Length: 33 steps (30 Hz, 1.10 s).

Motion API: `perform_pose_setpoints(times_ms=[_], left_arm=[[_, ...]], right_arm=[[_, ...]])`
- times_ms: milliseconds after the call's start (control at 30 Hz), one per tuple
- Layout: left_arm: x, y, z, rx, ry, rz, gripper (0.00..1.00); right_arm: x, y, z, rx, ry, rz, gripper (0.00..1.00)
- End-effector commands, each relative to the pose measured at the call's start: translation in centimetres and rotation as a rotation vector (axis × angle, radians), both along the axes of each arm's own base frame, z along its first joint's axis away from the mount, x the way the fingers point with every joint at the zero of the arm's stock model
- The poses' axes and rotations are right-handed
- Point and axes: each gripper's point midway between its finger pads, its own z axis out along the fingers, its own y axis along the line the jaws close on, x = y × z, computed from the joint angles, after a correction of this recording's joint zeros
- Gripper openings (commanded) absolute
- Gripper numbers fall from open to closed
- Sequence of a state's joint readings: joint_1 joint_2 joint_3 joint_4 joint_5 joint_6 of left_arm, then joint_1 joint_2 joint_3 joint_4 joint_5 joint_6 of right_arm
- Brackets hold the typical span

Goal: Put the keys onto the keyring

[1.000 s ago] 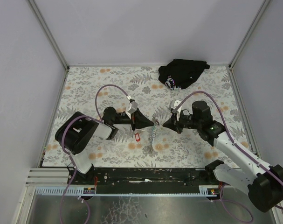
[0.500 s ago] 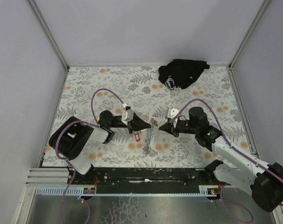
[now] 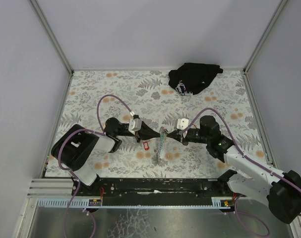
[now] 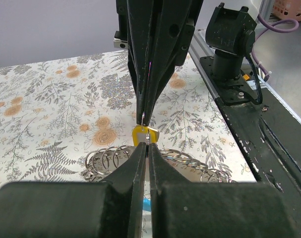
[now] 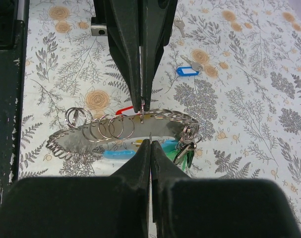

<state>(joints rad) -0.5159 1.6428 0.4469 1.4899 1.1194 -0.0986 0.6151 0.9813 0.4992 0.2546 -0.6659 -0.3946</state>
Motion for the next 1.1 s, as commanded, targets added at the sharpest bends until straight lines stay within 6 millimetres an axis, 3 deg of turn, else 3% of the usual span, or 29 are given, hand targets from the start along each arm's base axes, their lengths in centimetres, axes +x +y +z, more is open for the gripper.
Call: perform_pose_setpoints(times_ms=[0,1067], left_arm=[[-0.3,0.2,1.9,-0.052,-0.128,-0.010,0.00],[-0.2,0.0,1.7,-0.048,-0.114,-0.017,0.00]], right_arm=[[0.2,0.8,1.0,0.020,-0.050,0.031,0.00],[-0.6,1.8,1.6,0.035,-0.057,0.084,0.00]])
